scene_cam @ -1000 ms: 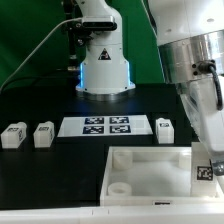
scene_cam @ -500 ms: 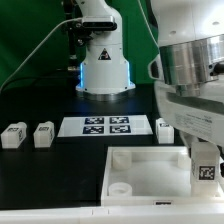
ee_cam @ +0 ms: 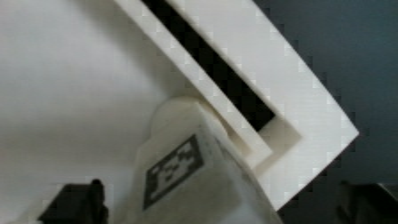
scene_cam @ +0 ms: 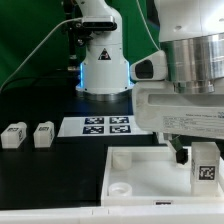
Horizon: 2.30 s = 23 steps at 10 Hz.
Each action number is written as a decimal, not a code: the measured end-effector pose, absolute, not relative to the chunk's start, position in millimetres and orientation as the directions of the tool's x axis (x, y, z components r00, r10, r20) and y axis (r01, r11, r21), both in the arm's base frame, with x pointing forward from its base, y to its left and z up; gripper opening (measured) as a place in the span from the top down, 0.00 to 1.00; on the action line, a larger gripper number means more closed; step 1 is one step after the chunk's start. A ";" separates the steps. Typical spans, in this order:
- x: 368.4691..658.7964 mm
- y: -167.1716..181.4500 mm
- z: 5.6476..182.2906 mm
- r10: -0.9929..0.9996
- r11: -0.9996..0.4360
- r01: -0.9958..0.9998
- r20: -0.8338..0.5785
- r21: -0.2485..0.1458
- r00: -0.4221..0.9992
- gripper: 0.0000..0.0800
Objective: Assemble one leg
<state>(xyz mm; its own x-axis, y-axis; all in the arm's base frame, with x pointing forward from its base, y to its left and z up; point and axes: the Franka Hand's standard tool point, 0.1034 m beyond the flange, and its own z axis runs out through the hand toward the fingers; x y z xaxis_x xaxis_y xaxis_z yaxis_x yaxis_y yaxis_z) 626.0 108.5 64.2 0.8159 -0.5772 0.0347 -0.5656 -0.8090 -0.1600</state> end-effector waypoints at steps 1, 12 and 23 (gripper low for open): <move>629.8 107.7 65.6 -0.440 -0.895 -0.429 0.079 -0.126 0.895 0.19; 629.8 110.2 64.8 -0.964 -0.251 -0.957 -0.048 -0.148 0.261 0.63; 620.6 124.7 63.9 -0.981 -0.159 -0.982 -0.099 -0.099 0.169 0.19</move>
Offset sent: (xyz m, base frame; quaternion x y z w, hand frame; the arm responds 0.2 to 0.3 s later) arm 0.0000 0.0000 0.0000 0.0000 0.0000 0.0000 1.0000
